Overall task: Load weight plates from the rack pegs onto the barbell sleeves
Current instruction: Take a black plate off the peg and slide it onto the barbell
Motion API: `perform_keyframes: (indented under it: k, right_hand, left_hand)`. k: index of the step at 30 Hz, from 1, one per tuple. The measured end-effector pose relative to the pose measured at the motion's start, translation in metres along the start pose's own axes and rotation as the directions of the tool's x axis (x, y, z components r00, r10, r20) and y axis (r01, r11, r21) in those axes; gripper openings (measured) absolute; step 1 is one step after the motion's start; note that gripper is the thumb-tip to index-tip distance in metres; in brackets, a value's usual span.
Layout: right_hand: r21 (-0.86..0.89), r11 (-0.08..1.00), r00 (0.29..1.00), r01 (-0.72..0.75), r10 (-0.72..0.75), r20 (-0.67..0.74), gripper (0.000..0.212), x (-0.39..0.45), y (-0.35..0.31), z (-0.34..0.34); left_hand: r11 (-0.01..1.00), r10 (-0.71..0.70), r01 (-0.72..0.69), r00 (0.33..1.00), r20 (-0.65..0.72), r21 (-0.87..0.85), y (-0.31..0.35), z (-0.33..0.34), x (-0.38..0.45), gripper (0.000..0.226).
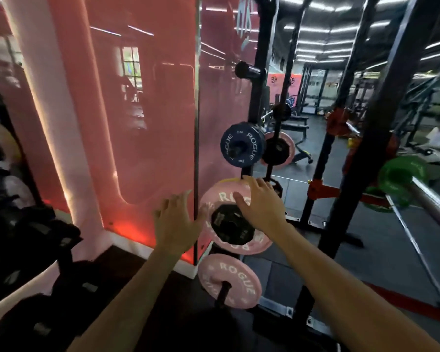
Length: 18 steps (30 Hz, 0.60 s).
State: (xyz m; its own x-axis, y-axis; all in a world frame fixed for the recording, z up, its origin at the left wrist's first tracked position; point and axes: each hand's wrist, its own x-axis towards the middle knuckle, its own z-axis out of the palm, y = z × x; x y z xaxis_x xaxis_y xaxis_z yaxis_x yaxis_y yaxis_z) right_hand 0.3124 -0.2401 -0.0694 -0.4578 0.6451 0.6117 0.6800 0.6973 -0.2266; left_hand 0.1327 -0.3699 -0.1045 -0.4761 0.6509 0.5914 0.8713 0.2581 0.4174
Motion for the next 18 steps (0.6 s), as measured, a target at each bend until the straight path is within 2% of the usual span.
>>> perform_keyframes:
  k: [8, 12, 18]
  right_hand:
    - [0.057, 0.992, 0.993, -0.115, 0.117, -0.030, 0.051, 0.088, 0.069, 0.038]
    - [0.063, 0.986, 0.987, -0.151, 0.154, -0.043, 0.048, 0.135, 0.098, 0.056]
    - [0.039, 0.977, 0.977, -0.211, 0.212, -0.030, 0.050, 0.189, 0.121, 0.099]
  left_hand:
    - [0.997, 0.059, -0.058, 0.998, 0.001, -0.050, 0.016, 0.081, 0.108, 0.061]
    - [0.997, 0.017, -0.018, 1.000, -0.013, -0.077, 0.010, 0.121, 0.156, 0.055]
    - [0.996, 0.002, 0.001, 0.999, 0.039, -0.090, -0.009, 0.176, 0.222, 0.047]
